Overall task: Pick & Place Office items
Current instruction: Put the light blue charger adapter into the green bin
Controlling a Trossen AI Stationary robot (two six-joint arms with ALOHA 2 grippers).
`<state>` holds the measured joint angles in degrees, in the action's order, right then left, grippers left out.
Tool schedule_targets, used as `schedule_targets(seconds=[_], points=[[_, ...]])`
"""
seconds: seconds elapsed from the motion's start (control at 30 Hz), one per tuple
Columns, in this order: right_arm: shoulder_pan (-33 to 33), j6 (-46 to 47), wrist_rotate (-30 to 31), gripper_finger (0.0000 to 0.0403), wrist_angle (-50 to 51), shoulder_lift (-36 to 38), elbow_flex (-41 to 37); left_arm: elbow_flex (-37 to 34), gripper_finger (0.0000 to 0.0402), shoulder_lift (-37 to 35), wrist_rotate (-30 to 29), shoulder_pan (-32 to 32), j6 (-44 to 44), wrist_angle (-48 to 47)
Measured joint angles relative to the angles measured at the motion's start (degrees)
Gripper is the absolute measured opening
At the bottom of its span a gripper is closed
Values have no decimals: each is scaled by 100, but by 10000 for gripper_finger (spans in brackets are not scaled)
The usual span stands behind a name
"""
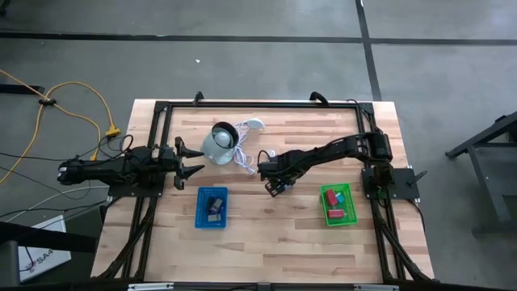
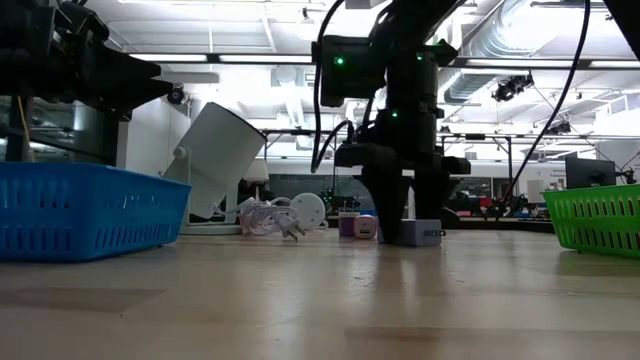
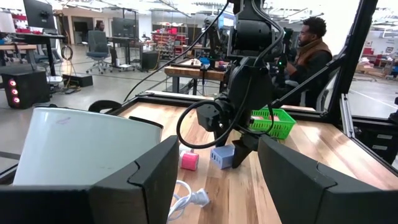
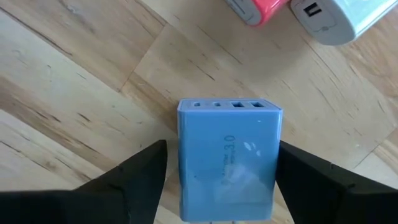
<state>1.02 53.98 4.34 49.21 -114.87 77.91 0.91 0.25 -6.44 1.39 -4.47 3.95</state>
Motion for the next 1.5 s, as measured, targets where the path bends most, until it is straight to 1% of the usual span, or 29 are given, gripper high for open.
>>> schedule_targets(seconds=[0.23, 0.37, 0.6, 0.8, 1.03, 1.2, 1.5], points=[[0, 10, -22, 223, -2, 0, 0, 0, 212, -1, -2, 0, 0, 0], [0, 16, -24, 208, -2, 2, 2, 0, 212, -1, -1, 0, -1, 0], [0, 18, -24, 215, -4, 2, 2, 0, 212, 0, -2, -2, 0, 0], [0, 17, -24, 203, -6, 4, 2, 0, 212, -1, 0, -1, 0, -1], [0, 42, -15, 208, -26, 105, 2, 0, 212, 0, 0, -1, 0, -2], [0, 35, 27, 202, 29, 419, 22, 0, 212, 0, 0, -2, 0, 0], [70, 252, 257, 204, 654, 1214, 20, 0, 212, 0, -1, -2, 0, 0]])
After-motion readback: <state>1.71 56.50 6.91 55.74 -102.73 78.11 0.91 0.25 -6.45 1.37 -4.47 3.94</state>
